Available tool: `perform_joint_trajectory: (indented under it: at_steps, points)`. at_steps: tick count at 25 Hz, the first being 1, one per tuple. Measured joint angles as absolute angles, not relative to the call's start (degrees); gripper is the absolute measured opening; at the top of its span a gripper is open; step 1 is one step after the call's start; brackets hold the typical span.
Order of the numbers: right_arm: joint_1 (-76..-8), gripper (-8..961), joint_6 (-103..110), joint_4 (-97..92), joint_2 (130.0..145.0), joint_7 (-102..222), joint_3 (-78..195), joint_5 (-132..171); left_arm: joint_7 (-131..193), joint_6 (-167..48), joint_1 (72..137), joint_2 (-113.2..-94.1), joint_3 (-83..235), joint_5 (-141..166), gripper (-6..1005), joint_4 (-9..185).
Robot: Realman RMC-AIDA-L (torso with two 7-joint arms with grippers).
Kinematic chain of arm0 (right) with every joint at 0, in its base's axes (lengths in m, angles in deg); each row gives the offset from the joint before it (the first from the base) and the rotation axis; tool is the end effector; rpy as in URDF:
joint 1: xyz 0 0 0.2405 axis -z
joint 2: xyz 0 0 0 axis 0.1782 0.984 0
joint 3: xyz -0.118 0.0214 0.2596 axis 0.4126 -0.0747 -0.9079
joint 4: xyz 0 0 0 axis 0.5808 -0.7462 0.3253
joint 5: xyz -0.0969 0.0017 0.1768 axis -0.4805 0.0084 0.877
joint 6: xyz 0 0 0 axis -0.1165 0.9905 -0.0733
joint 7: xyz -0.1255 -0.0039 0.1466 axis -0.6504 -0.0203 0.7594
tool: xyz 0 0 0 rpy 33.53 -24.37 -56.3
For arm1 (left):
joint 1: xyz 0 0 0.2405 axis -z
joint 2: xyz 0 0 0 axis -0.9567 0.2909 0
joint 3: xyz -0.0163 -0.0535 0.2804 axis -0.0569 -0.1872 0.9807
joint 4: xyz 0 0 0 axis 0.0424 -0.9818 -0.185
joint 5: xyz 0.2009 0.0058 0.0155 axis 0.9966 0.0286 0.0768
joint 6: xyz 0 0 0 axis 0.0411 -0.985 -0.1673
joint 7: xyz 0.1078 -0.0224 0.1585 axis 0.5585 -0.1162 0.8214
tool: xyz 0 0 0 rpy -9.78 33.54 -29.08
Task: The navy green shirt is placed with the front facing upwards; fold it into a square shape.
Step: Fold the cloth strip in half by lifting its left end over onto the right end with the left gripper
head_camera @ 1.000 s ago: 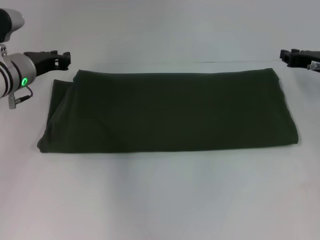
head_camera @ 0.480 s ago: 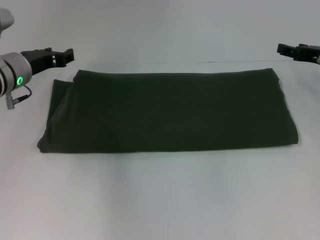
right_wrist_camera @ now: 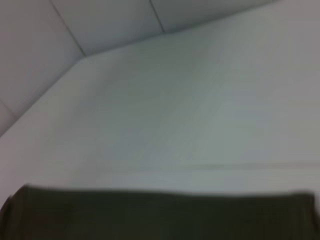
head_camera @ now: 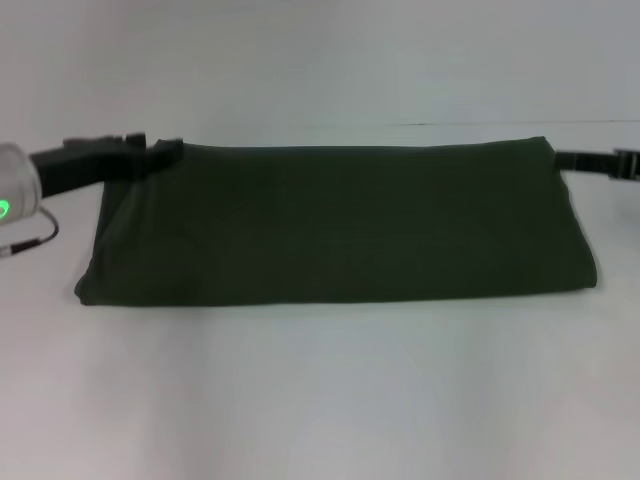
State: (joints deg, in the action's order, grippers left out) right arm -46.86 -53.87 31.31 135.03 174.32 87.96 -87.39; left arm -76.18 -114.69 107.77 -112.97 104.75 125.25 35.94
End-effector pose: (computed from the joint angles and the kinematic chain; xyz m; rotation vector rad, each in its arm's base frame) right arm 0.3155 0.4562 0.0319 -2.1327 1.2832 0.5115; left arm -0.2730 0.4506 -0.0066 -2.1489 -0.9941 -0.5340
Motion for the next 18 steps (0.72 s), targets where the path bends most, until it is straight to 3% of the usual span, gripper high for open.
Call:
perform_joint_trajectory:
  at_steps: [9,18]
  points:
    - [-42.7,679,-61.2,32.0,133.56,179.9,87.7,-90.3,-77.2,-117.4,100.1,-113.01,104.7,125.5,590,33.0]
    - [-42.6,678,-60.5,31.5,133.29,183.5,87.7,-95.1,-76.5,-118.2,96.9,-112.91,104.5,127.1,590,32.5]
